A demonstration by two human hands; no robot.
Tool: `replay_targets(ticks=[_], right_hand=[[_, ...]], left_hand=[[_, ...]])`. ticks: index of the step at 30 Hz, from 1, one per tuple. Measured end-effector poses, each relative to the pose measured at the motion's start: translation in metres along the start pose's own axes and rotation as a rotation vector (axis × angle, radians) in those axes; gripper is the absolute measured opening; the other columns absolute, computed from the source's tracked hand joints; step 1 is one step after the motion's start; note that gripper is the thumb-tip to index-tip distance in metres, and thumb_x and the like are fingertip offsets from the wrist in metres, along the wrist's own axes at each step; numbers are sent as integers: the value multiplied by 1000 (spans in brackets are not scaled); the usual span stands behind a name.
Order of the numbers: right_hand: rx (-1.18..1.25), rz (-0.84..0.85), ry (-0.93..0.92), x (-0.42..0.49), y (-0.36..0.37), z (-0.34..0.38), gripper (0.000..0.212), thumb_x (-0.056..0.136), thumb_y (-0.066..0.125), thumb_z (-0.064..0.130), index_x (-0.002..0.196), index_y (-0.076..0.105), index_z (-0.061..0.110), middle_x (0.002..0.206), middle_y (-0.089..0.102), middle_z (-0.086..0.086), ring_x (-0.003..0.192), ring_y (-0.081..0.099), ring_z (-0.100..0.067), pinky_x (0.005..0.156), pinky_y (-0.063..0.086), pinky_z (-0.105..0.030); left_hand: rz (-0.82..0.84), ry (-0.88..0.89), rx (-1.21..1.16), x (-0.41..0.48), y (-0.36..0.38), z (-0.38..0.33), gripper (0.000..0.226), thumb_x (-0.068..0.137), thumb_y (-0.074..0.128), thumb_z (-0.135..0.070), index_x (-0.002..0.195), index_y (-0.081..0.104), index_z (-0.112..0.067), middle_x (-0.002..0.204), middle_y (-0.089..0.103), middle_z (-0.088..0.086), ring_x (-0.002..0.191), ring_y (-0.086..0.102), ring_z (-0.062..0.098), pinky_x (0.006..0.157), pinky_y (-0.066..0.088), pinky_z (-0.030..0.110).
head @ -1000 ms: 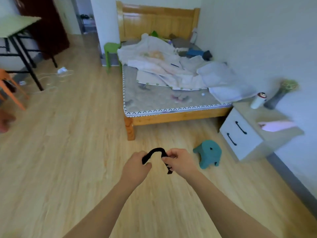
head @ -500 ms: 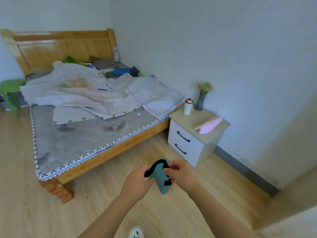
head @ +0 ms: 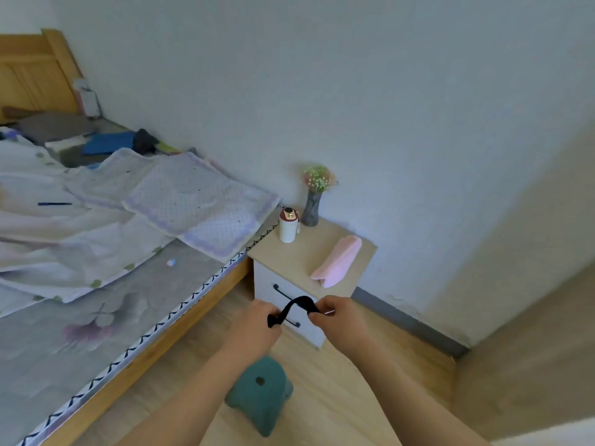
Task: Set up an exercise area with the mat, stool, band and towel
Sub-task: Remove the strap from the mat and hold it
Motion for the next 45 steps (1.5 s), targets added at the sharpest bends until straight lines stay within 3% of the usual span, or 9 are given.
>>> replay_targets(ticks=[5, 9, 15, 23, 27, 31, 36, 41, 45], right_hand=[[-34, -56, 8, 95, -26, -7, 6, 87, 65, 23, 82, 66, 22, 79, 66, 4, 61, 52, -9, 52, 37, -17], [-109, -24, -15, 196, -34, -11, 6, 89, 63, 25, 85, 66, 24, 71, 63, 9, 63, 56, -11, 57, 43, -20], [-280, 61, -68, 357, -40, -26, 22, 93, 54, 18, 108, 70, 19, 111, 66, 7, 99, 60, -13, 80, 47, -23], [-432, 232, -63, 514, -12, -89, 31, 93, 49, 10, 119, 65, 15, 126, 59, 4, 107, 59, -18, 87, 47, -26], [-486, 414, -33, 538, 11, -125, 44, 94, 48, 10, 136, 55, 20, 150, 42, 8, 129, 48, -15, 101, 36, -23], [-499, 468, -34, 546, 17, -138, 45, 93, 47, 9, 134, 56, 27, 156, 32, 8, 132, 46, -15, 103, 36, -24], [-436, 461, -60, 549, 30, -128, 36, 88, 48, 4, 111, 70, 20, 124, 60, 9, 112, 59, -17, 88, 49, -27], [-507, 508, -118, 527, 54, -93, 28, 92, 50, 13, 114, 64, 24, 117, 62, 6, 99, 60, -15, 82, 49, -27], [-544, 579, -287, 486, 89, -46, 27, 92, 50, 15, 114, 64, 24, 118, 63, 3, 106, 58, -16, 90, 46, -29]], left_hand=[[66, 17, -11, 97, 10, -9, 49, 86, 55, -19, 135, 50, -24, 136, 46, -4, 118, 51, 11, 87, 41, 22], [79, 20, -35, 185, 17, -19, 52, 89, 58, -20, 139, 43, -24, 140, 42, -6, 123, 46, 11, 99, 40, 24], [209, -93, 26, 328, 59, -19, 57, 91, 56, -22, 144, 34, -24, 147, 36, -4, 128, 43, 13, 104, 37, 27], [361, -211, 64, 451, 117, -2, 63, 92, 53, -25, 149, 26, -27, 156, 24, -1, 139, 31, 21, 111, 30, 32], [406, -271, 52, 468, 129, 13, 61, 93, 52, -25, 148, 27, -27, 156, 22, -1, 140, 28, 20, 112, 28, 32], [403, -331, 43, 468, 127, 27, 58, 94, 52, -25, 147, 28, -27, 155, 24, -3, 138, 31, 18, 110, 28, 30], [334, -402, -1, 456, 106, 41, 56, 93, 54, -25, 145, 34, -28, 153, 28, -5, 133, 38, 16, 107, 33, 29], [235, -448, -1, 423, 75, 50, 56, 92, 55, -21, 144, 35, -24, 152, 30, -2, 135, 36, 15, 106, 31, 24], [124, -459, 11, 379, 40, 55, 56, 92, 52, -19, 145, 35, -22, 150, 34, -1, 133, 37, 15, 104, 30, 22]])
Point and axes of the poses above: each hand's wrist, its own x-axis towards the middle knuckle, its own y-axis out of the palm, z = x × y, the point moved 7 cm from there along x, towards the middle knuckle
